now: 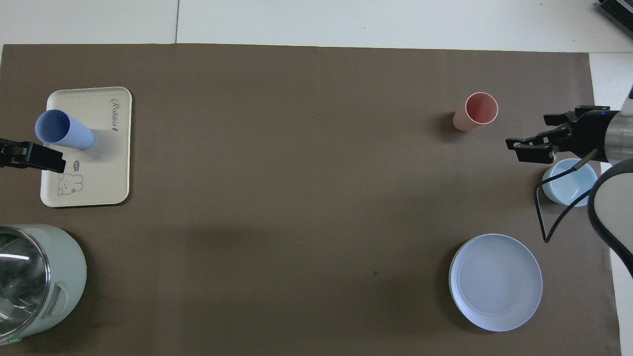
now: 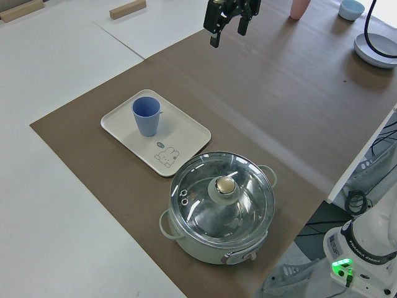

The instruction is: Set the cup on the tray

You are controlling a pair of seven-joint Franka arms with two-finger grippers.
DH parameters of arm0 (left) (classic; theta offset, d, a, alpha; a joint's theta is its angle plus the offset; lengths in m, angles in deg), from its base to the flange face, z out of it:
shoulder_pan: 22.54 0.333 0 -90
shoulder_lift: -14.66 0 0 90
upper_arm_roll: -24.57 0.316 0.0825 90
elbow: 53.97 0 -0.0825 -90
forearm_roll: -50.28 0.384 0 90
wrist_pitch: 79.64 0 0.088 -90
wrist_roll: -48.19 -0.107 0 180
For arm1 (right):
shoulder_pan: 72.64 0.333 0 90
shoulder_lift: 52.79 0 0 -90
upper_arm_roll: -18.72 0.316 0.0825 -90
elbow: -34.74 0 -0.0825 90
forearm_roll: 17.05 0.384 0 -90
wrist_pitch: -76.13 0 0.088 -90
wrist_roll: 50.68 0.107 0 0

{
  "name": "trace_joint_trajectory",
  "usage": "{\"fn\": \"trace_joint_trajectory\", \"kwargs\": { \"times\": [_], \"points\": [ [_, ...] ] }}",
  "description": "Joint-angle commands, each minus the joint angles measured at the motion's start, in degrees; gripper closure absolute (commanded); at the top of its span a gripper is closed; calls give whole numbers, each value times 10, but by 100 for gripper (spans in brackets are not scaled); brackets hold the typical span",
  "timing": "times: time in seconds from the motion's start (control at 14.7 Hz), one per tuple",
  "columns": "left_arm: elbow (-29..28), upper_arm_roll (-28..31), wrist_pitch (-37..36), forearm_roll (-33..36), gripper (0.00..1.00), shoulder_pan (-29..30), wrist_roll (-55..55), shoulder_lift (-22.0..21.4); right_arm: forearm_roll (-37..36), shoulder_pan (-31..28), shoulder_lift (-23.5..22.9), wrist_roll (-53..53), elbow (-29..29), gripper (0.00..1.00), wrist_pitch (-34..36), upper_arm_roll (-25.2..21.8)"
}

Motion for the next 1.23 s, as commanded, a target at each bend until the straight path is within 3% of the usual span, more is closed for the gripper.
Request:
{"fn": "trace_joint_trajectory", "kwargs": {
  "times": [0.0,0.2,0.55,0.95,1.16],
  "points": [
    [-16,4,12,-8,0,-8,10,-15,-128,27,14,194,-44,0,110,1],
    [-16,4,10,-8,0,-8,10,-16,-163,54,11,342,-94,0,208,0],
    [-16,4,8,-8,0,-8,11,-16,-100,9,-27,417,-242,0,393,-18],
    [-16,4,17,-9,0,-15,9,-16,-104,-16,-20,381,-227,0,400,-18],
    [-16,10,8,-91,0,-5,11,-16,-141,-9,-18,355,-223,0,403,-11]
  ]
}}
